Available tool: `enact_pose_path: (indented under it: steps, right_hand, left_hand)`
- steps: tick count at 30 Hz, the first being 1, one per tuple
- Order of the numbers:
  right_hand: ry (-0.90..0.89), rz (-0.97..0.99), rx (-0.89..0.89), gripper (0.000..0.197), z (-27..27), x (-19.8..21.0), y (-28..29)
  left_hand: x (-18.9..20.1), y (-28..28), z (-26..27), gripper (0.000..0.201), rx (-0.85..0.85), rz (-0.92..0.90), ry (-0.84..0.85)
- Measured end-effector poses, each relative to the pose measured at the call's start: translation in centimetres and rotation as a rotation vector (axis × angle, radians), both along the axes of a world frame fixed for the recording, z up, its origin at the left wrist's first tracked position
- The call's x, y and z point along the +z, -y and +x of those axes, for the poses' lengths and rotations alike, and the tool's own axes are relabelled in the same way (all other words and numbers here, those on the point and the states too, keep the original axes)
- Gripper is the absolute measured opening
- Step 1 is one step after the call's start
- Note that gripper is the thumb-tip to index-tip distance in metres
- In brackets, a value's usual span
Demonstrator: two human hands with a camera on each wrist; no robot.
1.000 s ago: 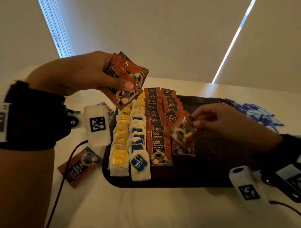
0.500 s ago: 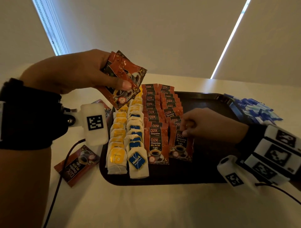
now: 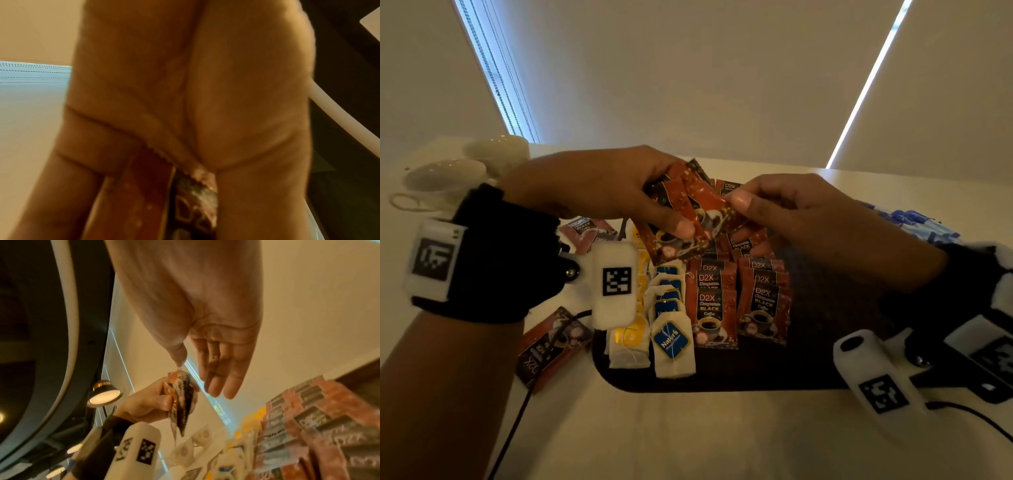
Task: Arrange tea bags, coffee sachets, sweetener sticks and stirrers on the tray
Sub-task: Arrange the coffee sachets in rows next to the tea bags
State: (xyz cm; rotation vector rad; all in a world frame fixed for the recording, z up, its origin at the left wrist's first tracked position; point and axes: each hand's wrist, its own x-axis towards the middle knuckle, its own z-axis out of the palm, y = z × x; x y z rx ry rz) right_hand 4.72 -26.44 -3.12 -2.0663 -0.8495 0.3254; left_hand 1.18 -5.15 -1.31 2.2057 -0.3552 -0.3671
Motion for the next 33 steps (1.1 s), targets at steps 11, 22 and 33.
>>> enact_pose_path:
  steps: [11, 22, 33]
  right_hand:
    - [-0.362, 0.192, -0.058, 0.025, -0.1, -0.3, 0.4]
    - [-0.131, 0.108, -0.121, 0.013, -0.3, -0.4, 0.5]
    - [-0.193, 0.217, -0.244, 0.014, -0.7, -0.9, 1.0]
  left_hand:
    - [-0.1, 0.5, 0.1, 0.048, -0.086, -0.119, -0.010]
    - [-0.6, 1.0, 0.6, 0.054, -0.159, -0.121, 0.027]
    - [-0.4, -0.1, 0.3, 0.038, -0.090, -0.088, 0.109]
